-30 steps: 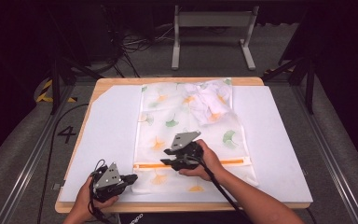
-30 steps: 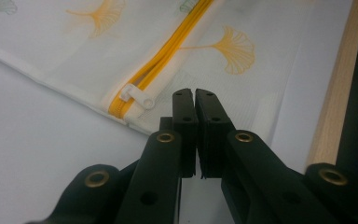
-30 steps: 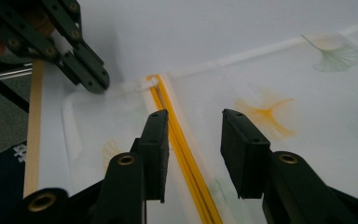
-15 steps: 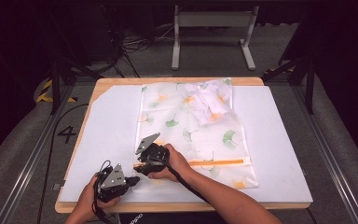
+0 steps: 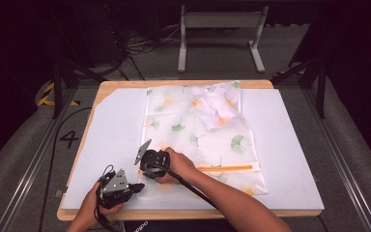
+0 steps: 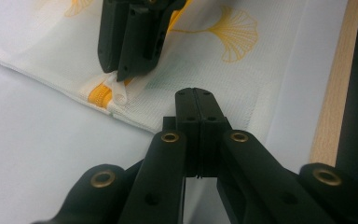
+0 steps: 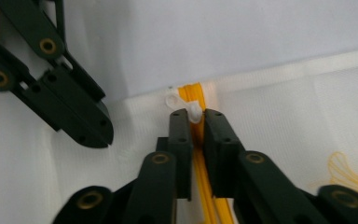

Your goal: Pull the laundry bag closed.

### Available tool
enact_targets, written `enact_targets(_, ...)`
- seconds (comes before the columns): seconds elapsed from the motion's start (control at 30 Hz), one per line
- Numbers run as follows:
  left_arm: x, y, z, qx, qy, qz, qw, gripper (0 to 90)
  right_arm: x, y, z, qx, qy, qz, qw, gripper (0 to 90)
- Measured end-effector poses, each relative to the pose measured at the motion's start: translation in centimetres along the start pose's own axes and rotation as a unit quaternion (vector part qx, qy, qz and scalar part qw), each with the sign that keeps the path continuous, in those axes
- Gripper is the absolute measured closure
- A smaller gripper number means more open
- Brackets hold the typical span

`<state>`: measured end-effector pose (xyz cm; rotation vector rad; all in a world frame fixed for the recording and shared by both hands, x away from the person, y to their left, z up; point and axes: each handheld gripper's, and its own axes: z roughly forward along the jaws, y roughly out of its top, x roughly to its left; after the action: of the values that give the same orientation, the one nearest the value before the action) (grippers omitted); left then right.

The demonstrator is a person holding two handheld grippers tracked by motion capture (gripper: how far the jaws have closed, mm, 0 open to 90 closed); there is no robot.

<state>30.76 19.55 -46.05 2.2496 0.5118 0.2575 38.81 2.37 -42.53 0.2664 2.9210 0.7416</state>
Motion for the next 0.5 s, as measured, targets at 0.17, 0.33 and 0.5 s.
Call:
enact_targets(0.17, -0.02, -0.02, -0.02, -0.001, 0.0, 0.001, 1.0, 90.0, -0.18, -0.05, -0.16, -0.001, 0.011, -0.012, 0.9999, 76.5)
enact_targets(0.33, -0.01, -0.04, -0.02, -0.001, 0.0, 0.001, 1.0, 90.0, -0.78, 0.25, -0.83, -0.034, 0.019, 0.015, 0.9991, 71.5)
enact_targets(0.5, 0.02, -0.06, -0.01, -0.002, -0.001, -0.002, 1.0, 90.0, -0.89, 0.32, 0.08, -0.04, 0.023, 0.035, 0.9983, 66.1)
